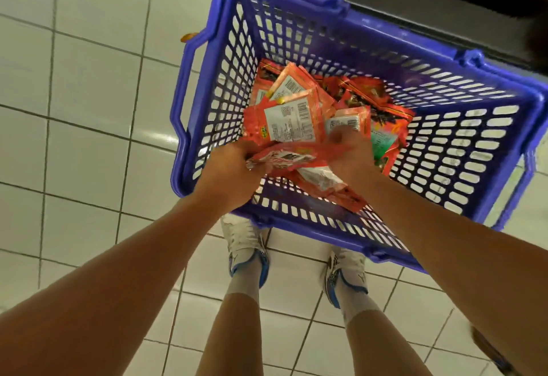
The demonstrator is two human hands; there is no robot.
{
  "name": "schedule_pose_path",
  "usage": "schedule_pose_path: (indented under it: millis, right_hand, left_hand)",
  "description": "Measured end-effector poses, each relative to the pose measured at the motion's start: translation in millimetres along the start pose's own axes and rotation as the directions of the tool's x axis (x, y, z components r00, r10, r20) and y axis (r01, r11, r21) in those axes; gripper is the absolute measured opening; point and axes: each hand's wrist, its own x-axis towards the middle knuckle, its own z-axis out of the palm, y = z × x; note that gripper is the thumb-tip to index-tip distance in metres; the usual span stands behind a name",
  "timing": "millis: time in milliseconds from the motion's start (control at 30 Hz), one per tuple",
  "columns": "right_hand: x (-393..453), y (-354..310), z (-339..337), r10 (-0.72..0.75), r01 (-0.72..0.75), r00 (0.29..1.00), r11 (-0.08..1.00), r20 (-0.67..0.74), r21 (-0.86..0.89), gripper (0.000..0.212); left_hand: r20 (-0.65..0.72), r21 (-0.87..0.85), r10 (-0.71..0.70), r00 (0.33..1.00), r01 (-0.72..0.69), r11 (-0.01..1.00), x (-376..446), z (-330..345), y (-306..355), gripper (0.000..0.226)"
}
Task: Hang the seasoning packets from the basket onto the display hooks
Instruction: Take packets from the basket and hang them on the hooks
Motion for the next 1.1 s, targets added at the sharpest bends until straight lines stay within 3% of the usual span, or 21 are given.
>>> schedule_pose_path:
  millis: [33,67,133,200,267,333,400,500,567,667,733,767,833,967,1100]
  right_hand:
    - [11.2,-3.5,6.1,-0.224,0.198,0.973,0.939,-0.063,-0.282,0.029]
    - [20.7,-6.5,13.4,-0.400,0.355,0.916,0.813,0.000,-0.462,0.048]
    - [35.6,-15.1,32.4,-0.558,0.541,0.795,0.474,0.238,-0.695,0.076]
    - [46.2,-21.1,54.1,-0.529,0.577,0.727,0.125,0.438,-0.808,0.089]
    - [55.3,-18.7,64.0,-0.454,0.553,0.751,0.037,0.479,-0.832,0.100]
    - [61.0,-12.3,57.3,-0.473,0.537,0.759,0.065,0.448,-0.841,0.099]
    - [59.3,-6.4,41.9,-0.526,0.527,0.754,0.127,0.394,-0.840,0.082]
    - [56.2,1.3,5.3,-0.593,0.538,0.747,0.275,0.300,-0.797,0.052]
    - [52.2,0.4,-19.7,-0.607,0.523,0.773,0.447,0.184,-0.726,0.044]
    - [36.4,-10.8,-51.7,-0.502,0.448,0.862,0.819,-0.069,-0.359,0.028]
    - [16.3,-20.1,-74.6,-0.289,0.294,0.953,0.954,-0.091,0.053,0.017]
    - [2.0,-25.3,-86.7,-0.192,0.194,0.981,0.948,-0.033,0.251,0.014]
    - [-33.9,-35.8,-111.0,-0.175,0.140,0.984,0.893,0.043,0.427,0.011]
    - [-115.7,-72.0,-162.6,-0.304,0.282,0.953,0.882,-0.002,0.377,0.013]
    - [-185.4,-118.4,-222.1,-0.401,0.419,0.908,0.872,-0.120,0.253,0.012]
  left_hand:
    - [-0.034,-0.007,-0.058,0.998,0.058,0.998,3.2,-1.5,-5.8,0.018]
    - [-0.082,-0.031,-0.111,0.990,0.109,0.994,6.8,-2.2,-11.3,0.017]
    - [-0.153,-0.090,-0.160,0.975,0.148,0.985,14.1,0.0,-17.8,0.010]
    - [-0.152,-0.106,-0.158,0.976,0.142,0.984,19.1,5.3,-18.6,0.008]
    - [-0.164,-0.097,-0.167,0.972,0.152,0.984,22.3,10.3,-20.2,0.019]
    - [-0.185,-0.129,-0.209,0.960,0.187,0.974,22.9,11.5,-23.1,0.026]
    - [-0.195,-0.154,-0.223,0.955,0.194,0.969,20.5,10.8,-23.6,0.026]
    - [-0.195,-0.244,-0.246,0.949,0.196,0.950,16.5,7.5,-15.1,0.010]
    - [-0.187,-0.336,-0.294,0.937,0.220,0.916,13.9,2.9,-6.4,0.010]
    - [-0.108,-0.511,-0.357,0.928,0.257,0.820,6.8,-4.5,7.4,0.007]
    - [-0.045,-0.605,-0.352,0.935,0.254,0.754,-2.0,-15.6,24.1,0.012]
    - [-0.017,-0.643,-0.333,0.943,0.245,0.725,-7.8,-23.3,33.7,0.016]
    - [0.042,-0.707,-0.287,0.957,0.231,0.668,-22.5,-41.4,54.5,0.024]
    - [0.122,-0.782,-0.186,0.975,0.210,0.586,-64.7,-91.2,104.5,0.042]
    - [0.084,-0.807,-0.086,0.993,0.119,0.579,-117.7,-151.0,158.6,0.036]
